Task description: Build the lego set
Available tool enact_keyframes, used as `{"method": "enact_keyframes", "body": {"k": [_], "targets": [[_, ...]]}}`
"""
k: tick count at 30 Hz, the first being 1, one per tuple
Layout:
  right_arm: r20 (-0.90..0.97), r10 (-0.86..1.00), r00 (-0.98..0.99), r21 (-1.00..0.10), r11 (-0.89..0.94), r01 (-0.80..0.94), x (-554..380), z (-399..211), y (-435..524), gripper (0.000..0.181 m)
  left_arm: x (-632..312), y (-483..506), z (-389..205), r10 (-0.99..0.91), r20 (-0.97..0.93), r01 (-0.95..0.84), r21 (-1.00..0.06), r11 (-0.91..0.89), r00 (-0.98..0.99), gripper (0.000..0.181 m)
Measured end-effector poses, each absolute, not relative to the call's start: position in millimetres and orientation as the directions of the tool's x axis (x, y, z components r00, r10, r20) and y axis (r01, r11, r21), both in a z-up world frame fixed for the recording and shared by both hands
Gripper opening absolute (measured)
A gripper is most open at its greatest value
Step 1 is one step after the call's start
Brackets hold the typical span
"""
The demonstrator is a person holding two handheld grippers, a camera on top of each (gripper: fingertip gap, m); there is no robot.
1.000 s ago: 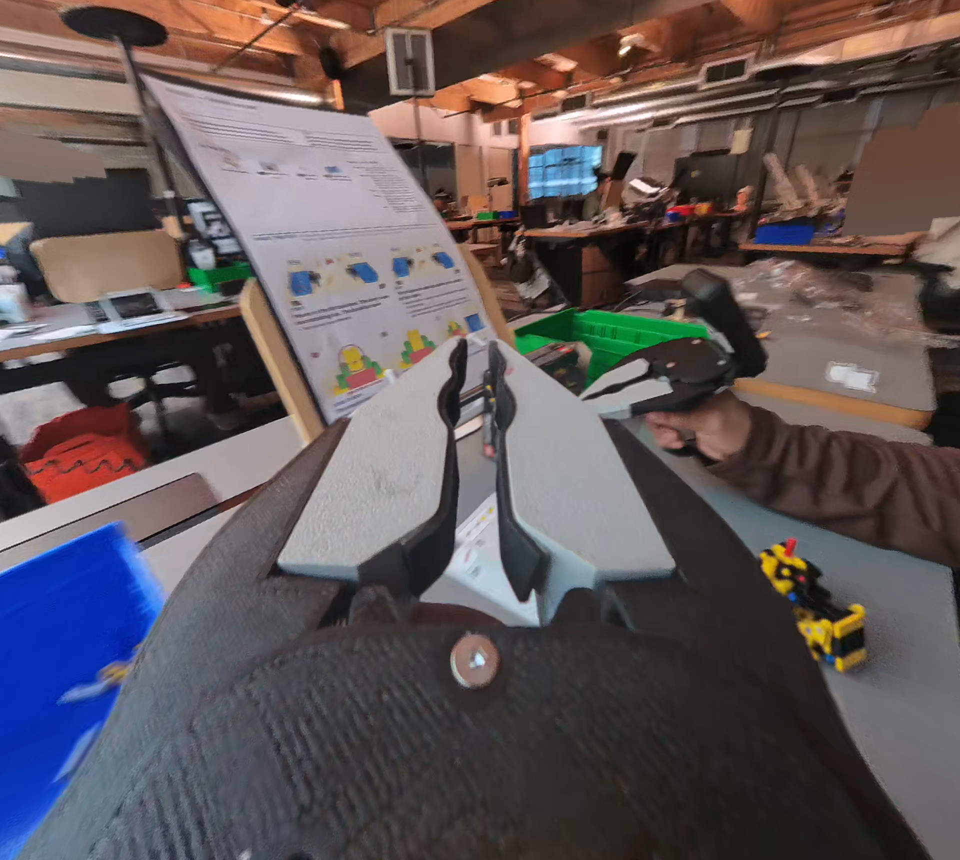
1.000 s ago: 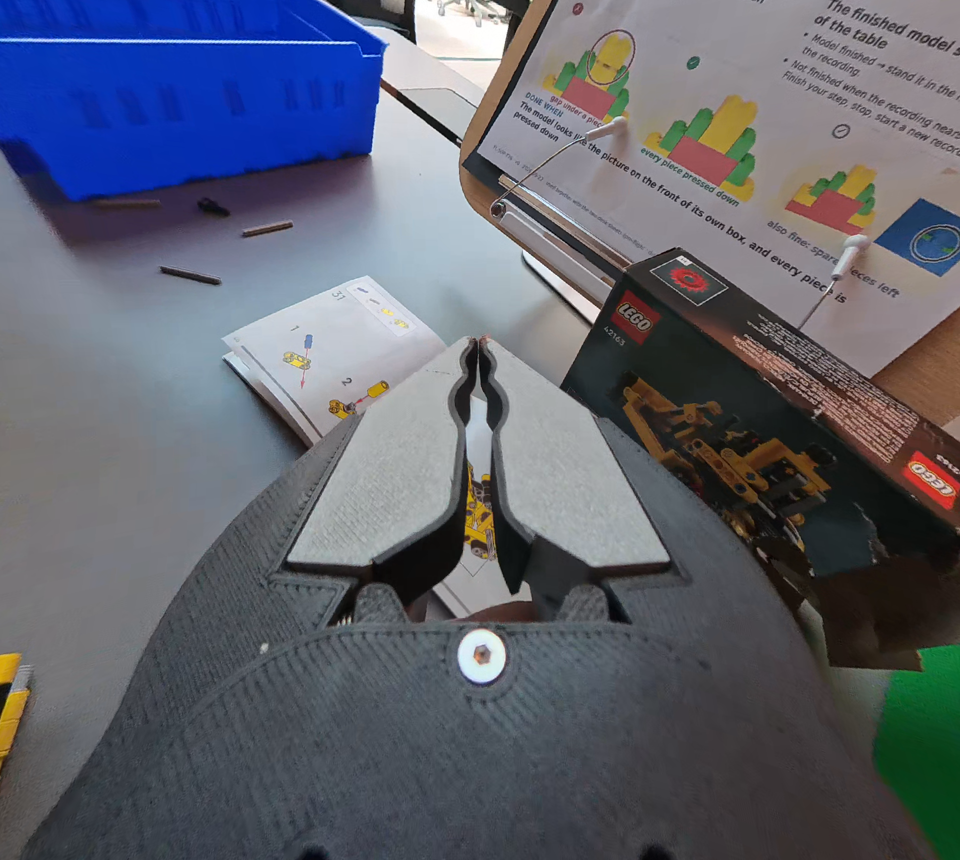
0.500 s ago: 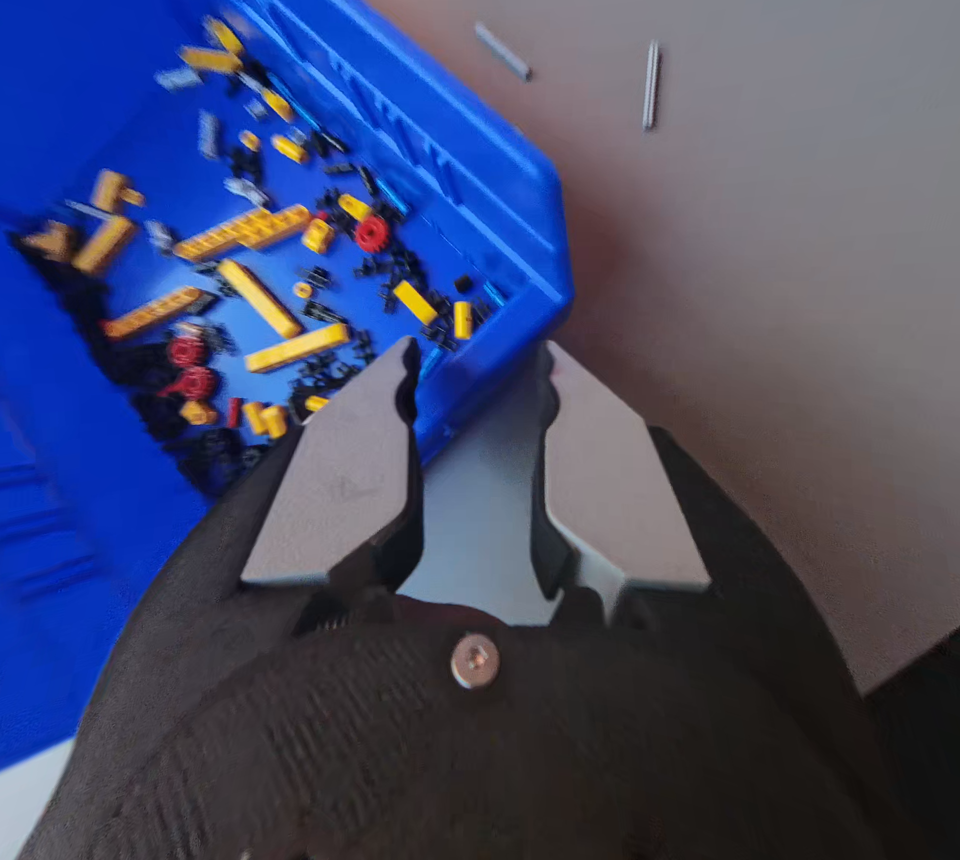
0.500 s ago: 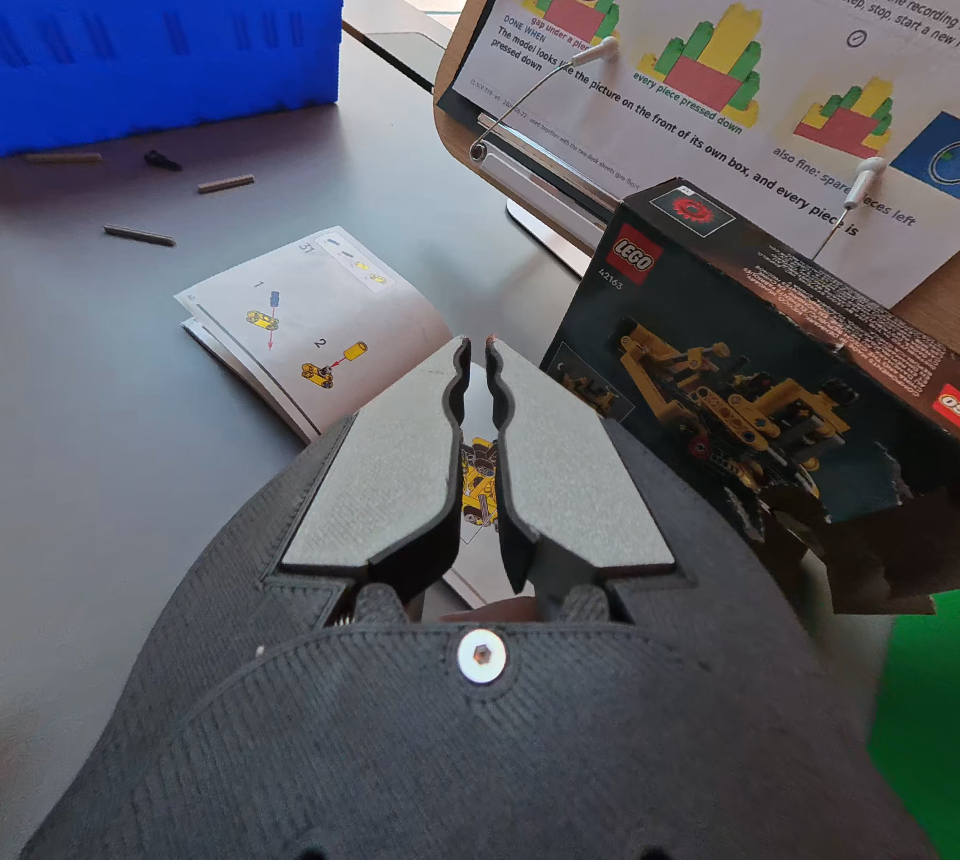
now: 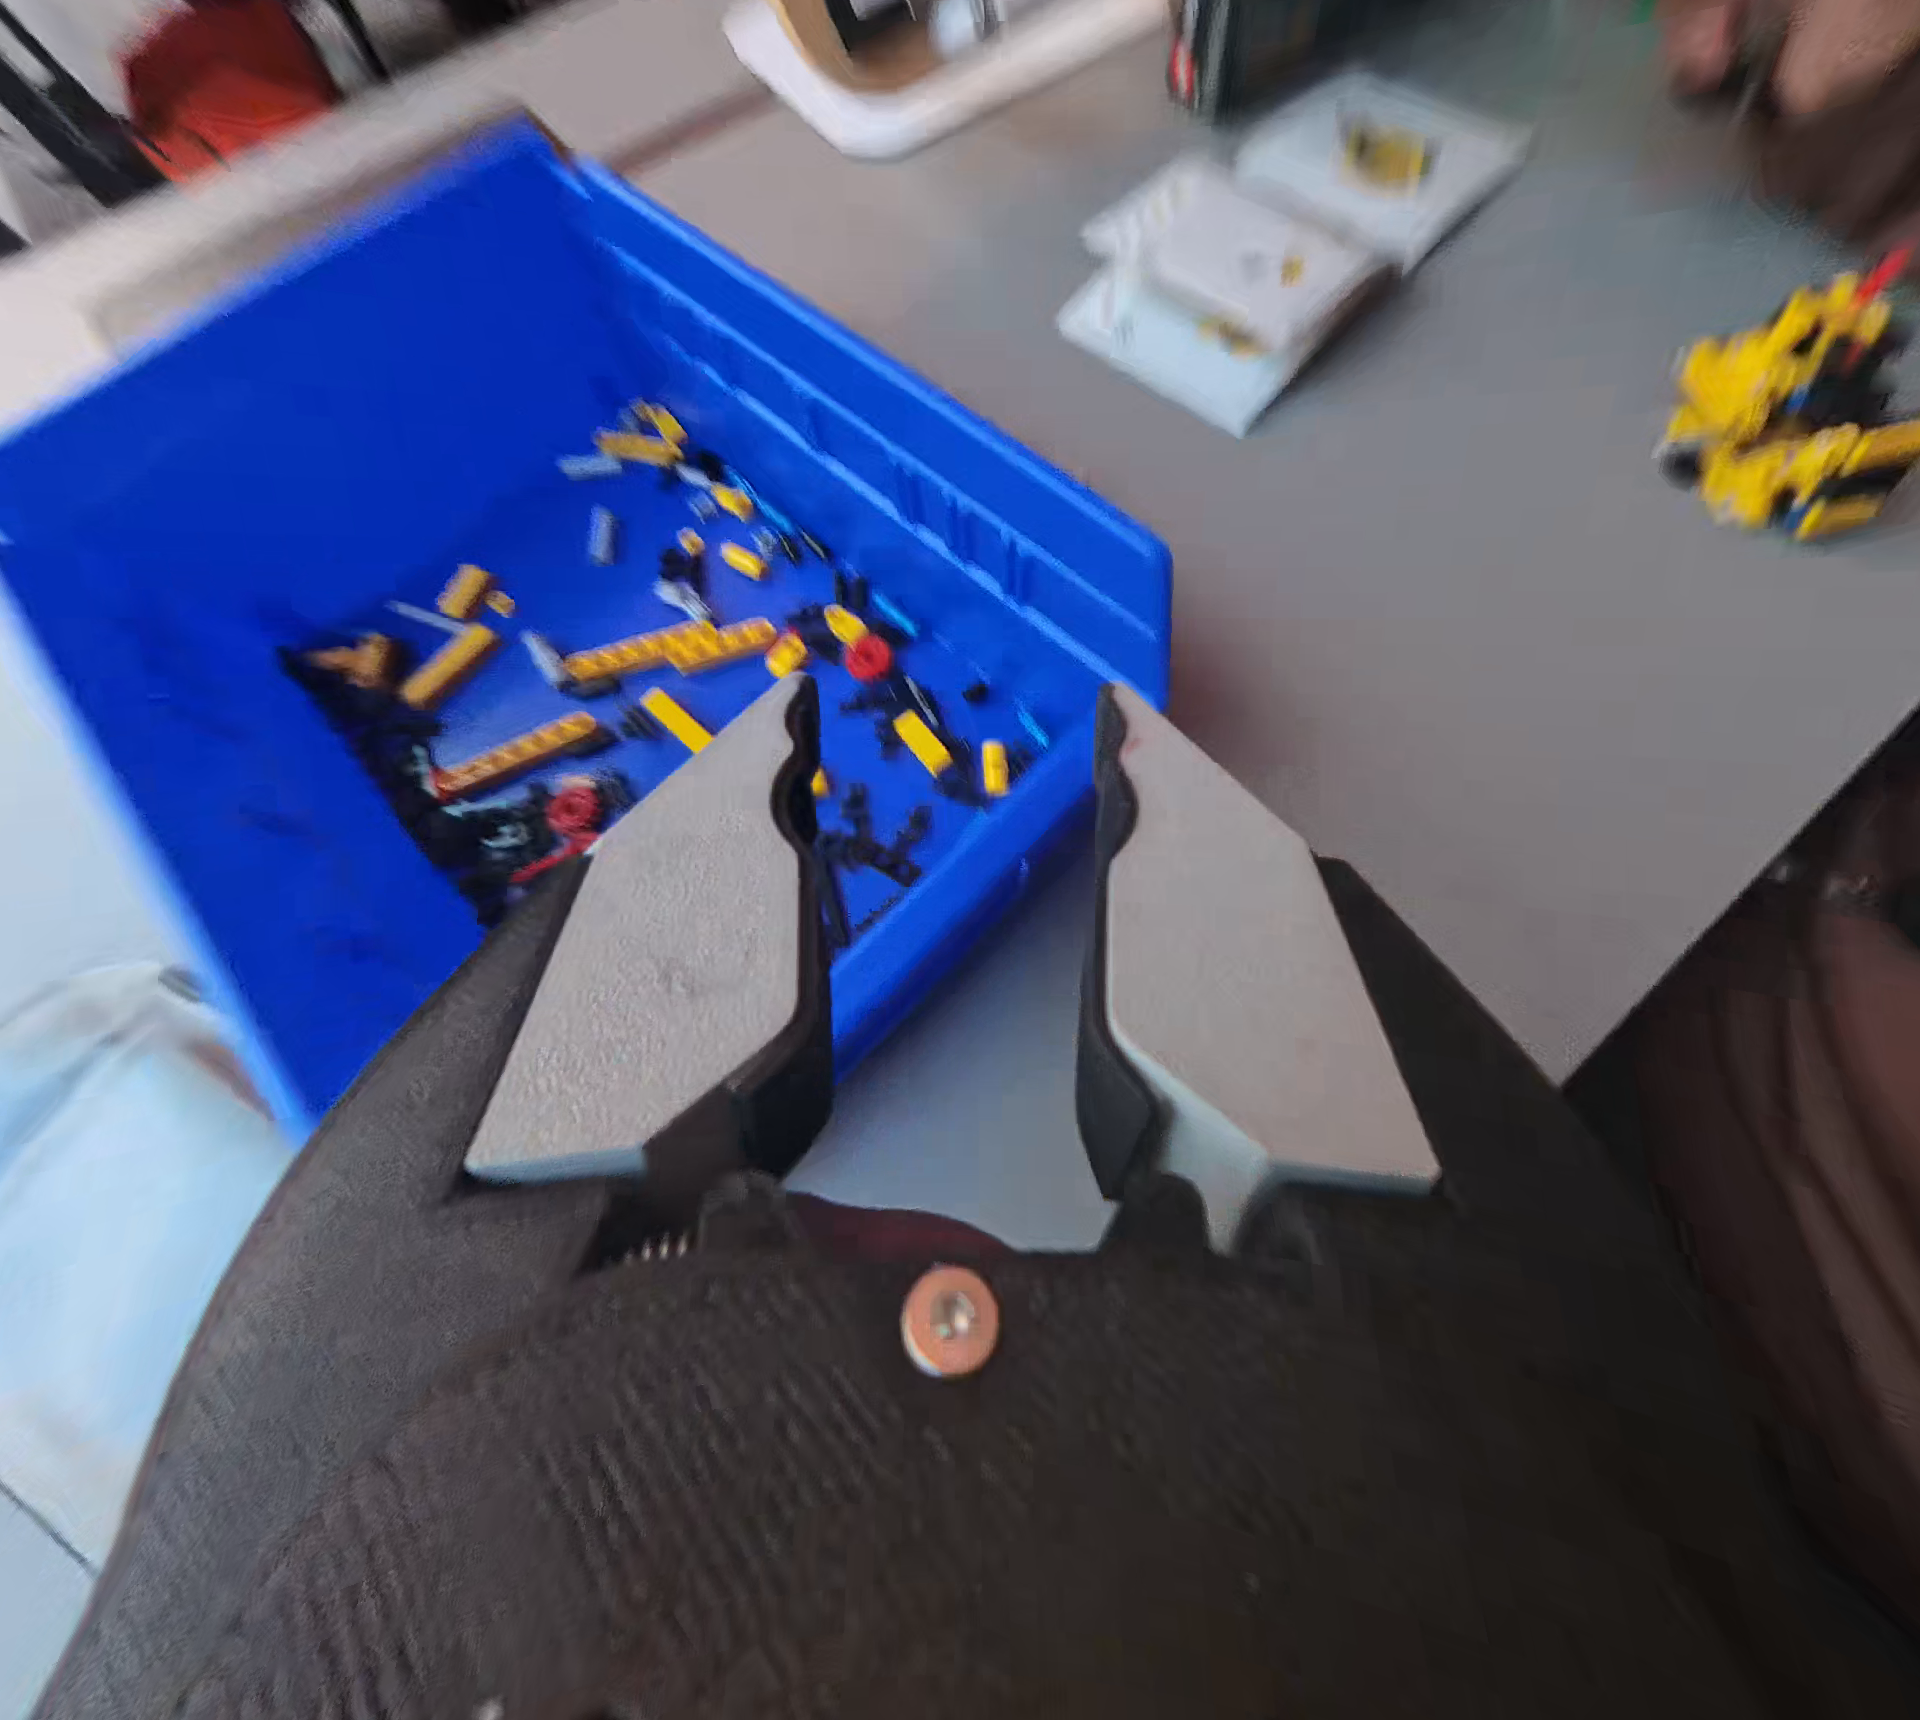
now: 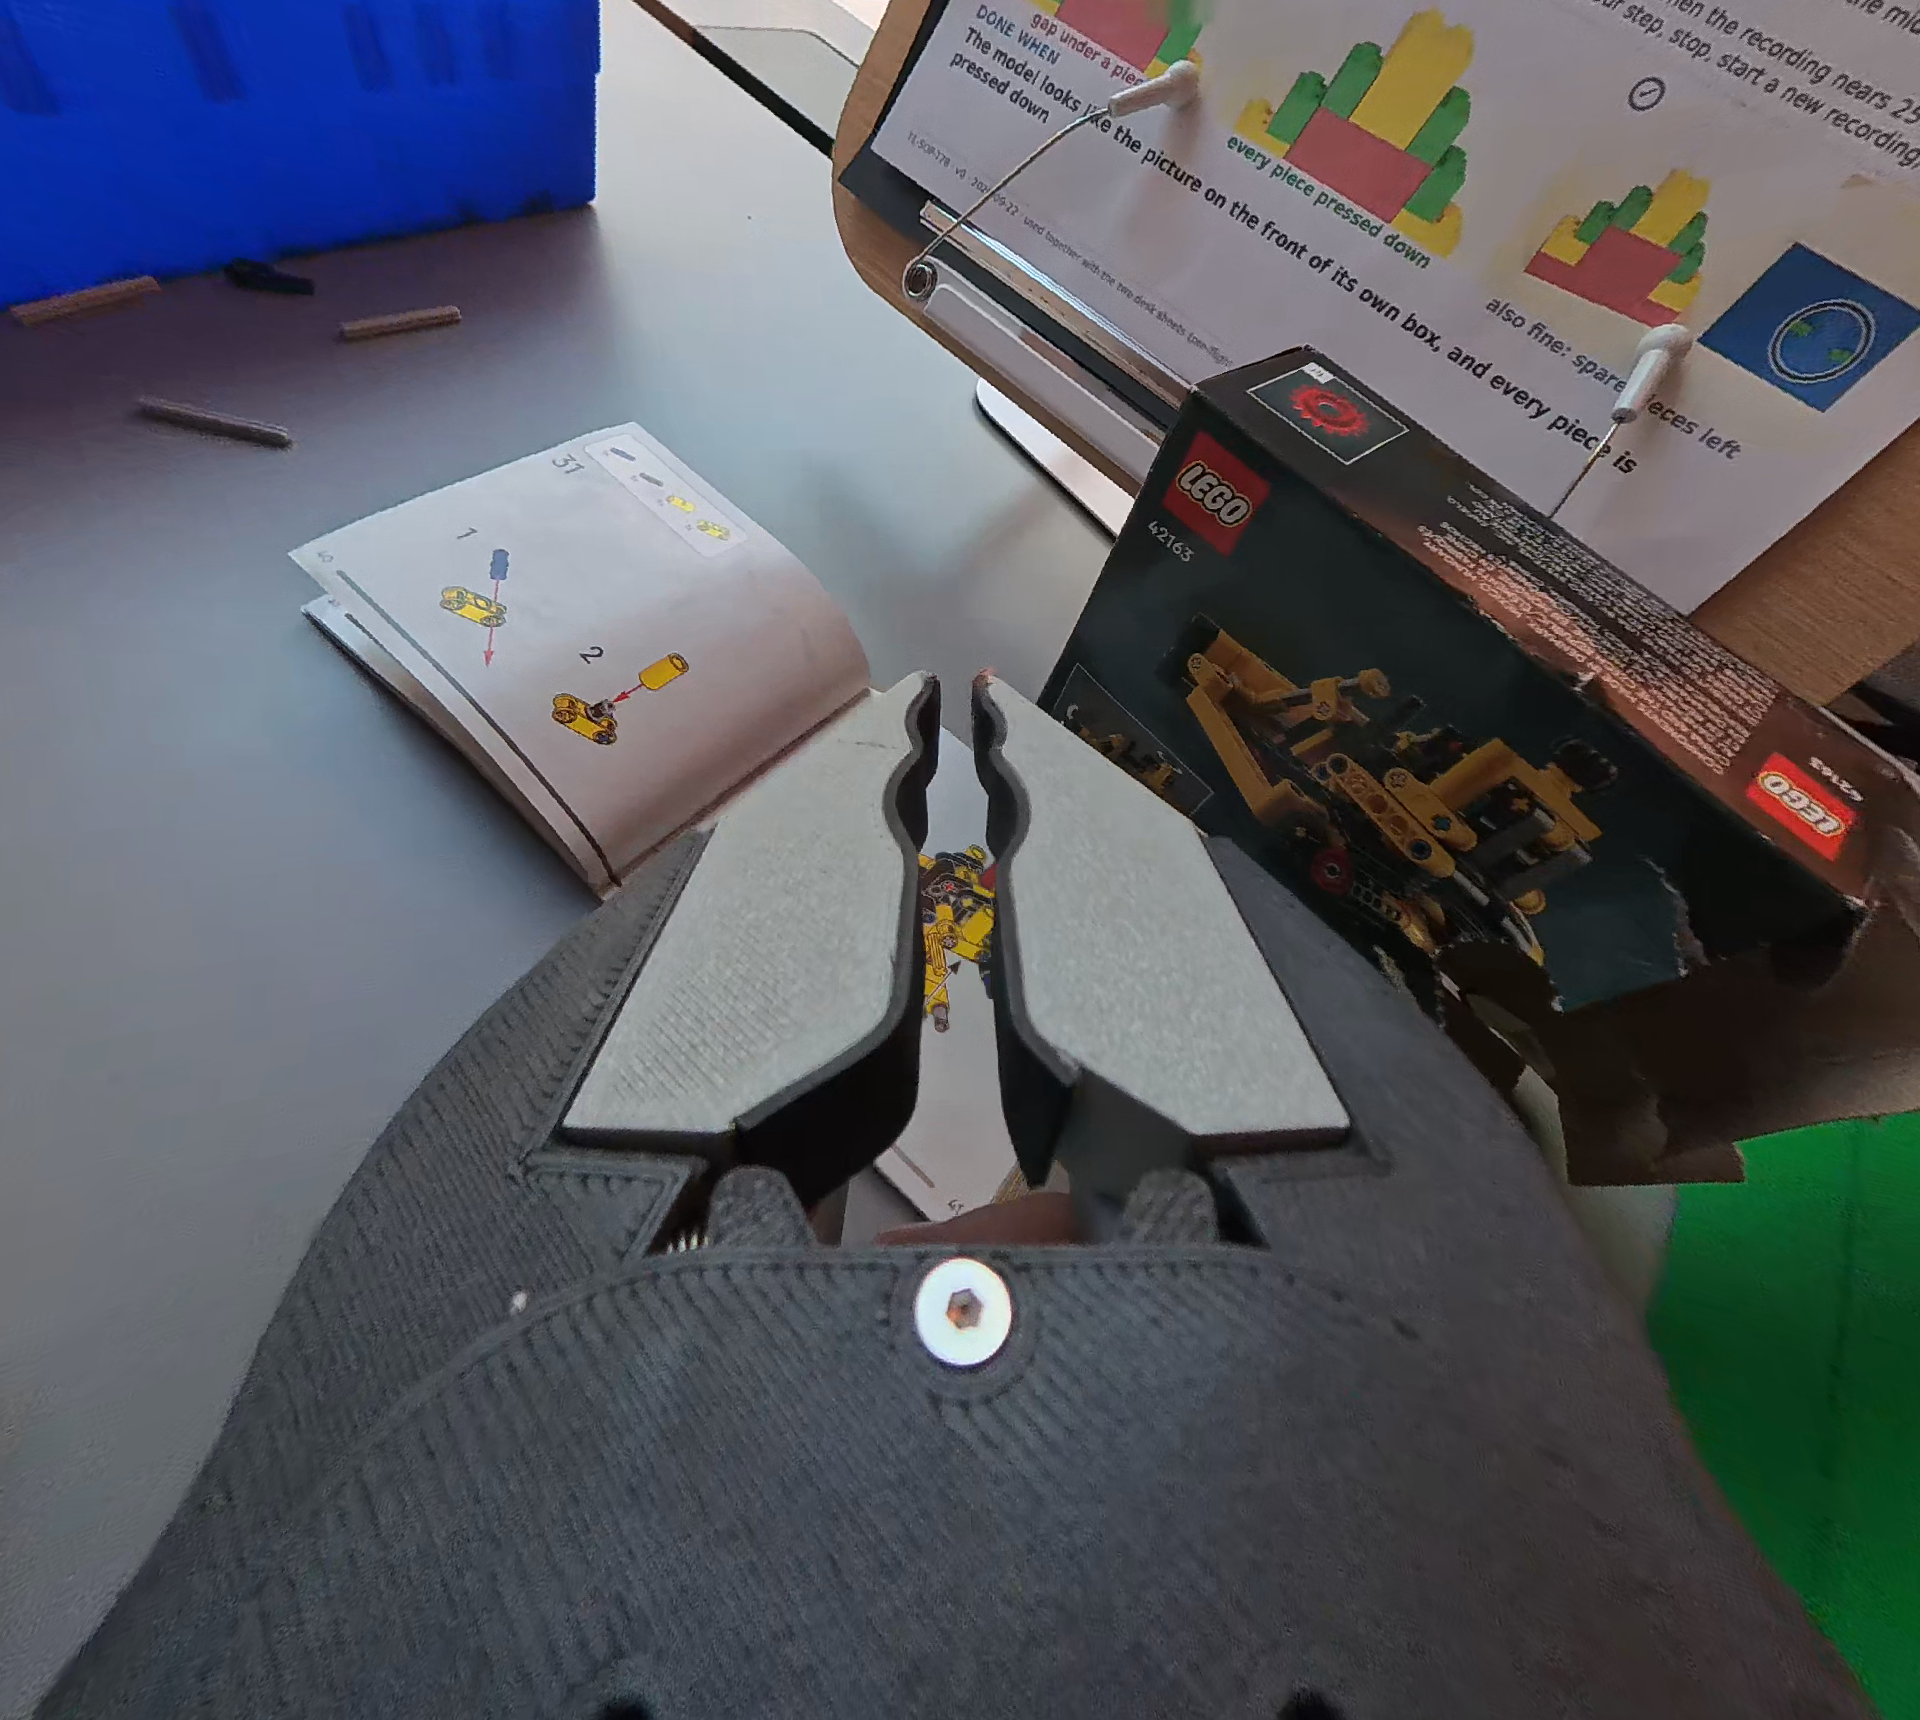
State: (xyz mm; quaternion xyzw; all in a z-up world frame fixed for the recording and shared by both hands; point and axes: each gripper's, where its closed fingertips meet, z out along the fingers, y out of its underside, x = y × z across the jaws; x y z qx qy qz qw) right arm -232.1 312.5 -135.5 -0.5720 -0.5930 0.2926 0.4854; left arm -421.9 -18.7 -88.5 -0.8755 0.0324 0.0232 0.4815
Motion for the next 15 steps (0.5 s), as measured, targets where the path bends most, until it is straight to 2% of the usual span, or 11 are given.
{"method": "enact_keyframes", "body": {"k": [1,3,4,7,9,13,15], "targets": [[0.244,0.961,0.133,-0.902,0.175,0.396,-231.0,-135.5,314.7,0.003,-428.7,-26.0,-64.0,-0.004,-0.042,-0.04,-0.9,-0.434,0.999,0.047],[0.246,0.957,0.154,-0.903,0.169,0.396,-229.2,-135.5,320.3,0.003,-446.5,-40.7,-29.0,0.065,0.013,0.029,-0.969,-0.245,0.998,0.033],[0.241,0.957,0.163,-0.905,0.162,0.393,-228.7,-135.8,322.6,0.003,-460.1,-46.0,-22.1,0.121,0.025,0.048,-0.98,-0.191,0.992,0.032],[0.237,0.954,0.186,-0.909,0.15,0.389,-227.8,-138.4,329.4,0.003,-505.6,-51.8,-35.0,0.306,-0.005,0.062,-0.976,-0.209,0.952,0.04],[0.262,0.941,0.214,-0.907,0.164,0.389,-226.1,-138.6,335.4,0.003,-520.8,-47.2,-42.0,0.355,-0.019,0.061,-0.975,-0.212,0.935,0.043],[0.255,0.931,0.262,-0.921,0.152,0.358,-224.7,-137.1,342.2,0.006,-548.1,-43.5,-31.6,0.416,-0.047,-0.021,-0.998,-0.067,0.908,0.038],[0.267,0.92,0.288,-0.93,0.167,0.328,-225.2,-134.4,345.6,0.009,-572.0,-50.4,-26.4,0.488,-0.049,-0.061,-0.998,0.01,0.872,0.041]]}}
